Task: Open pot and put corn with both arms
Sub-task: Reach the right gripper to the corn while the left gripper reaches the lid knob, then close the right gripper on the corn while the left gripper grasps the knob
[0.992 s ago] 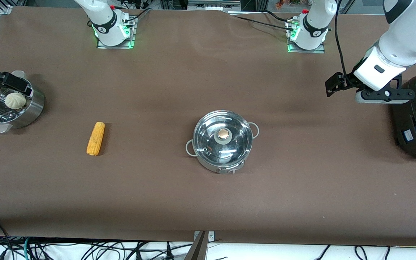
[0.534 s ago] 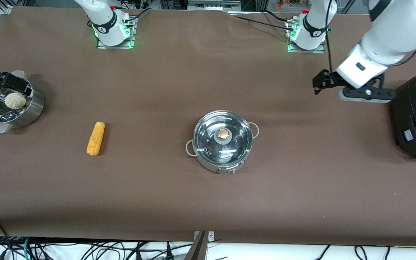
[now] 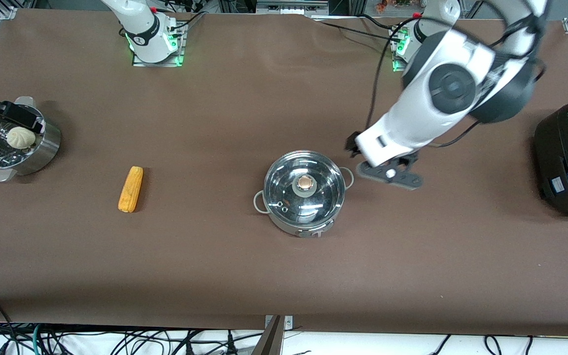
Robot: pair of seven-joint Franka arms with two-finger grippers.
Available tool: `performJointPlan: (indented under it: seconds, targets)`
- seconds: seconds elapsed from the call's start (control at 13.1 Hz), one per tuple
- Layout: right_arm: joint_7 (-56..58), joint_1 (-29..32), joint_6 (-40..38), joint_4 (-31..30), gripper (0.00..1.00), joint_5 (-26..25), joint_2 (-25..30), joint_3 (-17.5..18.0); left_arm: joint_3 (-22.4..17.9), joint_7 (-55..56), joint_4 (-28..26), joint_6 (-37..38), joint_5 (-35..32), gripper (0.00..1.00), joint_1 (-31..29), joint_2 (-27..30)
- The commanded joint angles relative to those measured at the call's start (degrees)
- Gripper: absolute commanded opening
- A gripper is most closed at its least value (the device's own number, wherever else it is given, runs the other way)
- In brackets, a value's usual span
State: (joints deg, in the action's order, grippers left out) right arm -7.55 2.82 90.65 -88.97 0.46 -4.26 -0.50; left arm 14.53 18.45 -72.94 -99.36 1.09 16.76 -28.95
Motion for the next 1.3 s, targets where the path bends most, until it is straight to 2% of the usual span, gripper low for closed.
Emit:
performJointPlan:
  seconds: [0.0, 0.23, 0.38, 0.46, 0.69, 0.99, 1.07, 1.22]
  targets:
    - [-0.3, -0.2, 0.5, 1.7, 1.0, 0.0, -2.9, 0.6, -0.6, 7.7, 10.1, -2.0, 0.4, 1.0, 5.0, -9.2]
    - [0.7, -0.1, 3.4, 1.7, 1.0, 0.8, -8.4, 0.6, -3.2, 10.3, 9.7, -9.4, -0.2, 1.0, 9.3, -12.7]
    - [0.4, -1.1, 7.8, 1.7, 1.0, 0.9, -14.8, 0.8, -3.8, 10.2, 9.2, -10.8, -4.1, 1.0, 11.0, -13.3]
    - [0.5, -1.3, 13.4, 1.2, 1.0, 0.9, -18.4, 0.8, -3.7, 10.5, 8.4, -10.9, -6.6, 1.0, 11.8, -13.6]
    - [0.5, -2.7, 25.3, 0.1, 1.0, 1.9, -26.8, 1.2, -3.7, 10.1, 6.2, -12.3, -7.3, 1.0, 12.9, -14.3]
    - [0.6, -2.7, 43.3, -10.2, 1.0, 3.8, -29.3, 2.2, -3.7, 9.4, 5.8, -14.6, -7.7, 0.99, 12.7, -14.6]
    - [0.7, -2.7, 46.6, -12.7, 1.0, 3.8, -29.3, 2.3, -3.7, 9.3, 5.7, -15.8, -7.9, 0.89, 12.7, -14.6]
    - [1.7, -2.7, 47.8, -14.7, 1.0, 3.8, -29.2, 2.3, -3.7, 9.4, 5.3, -15.8, -7.8, 0.44, 12.8, -14.6]
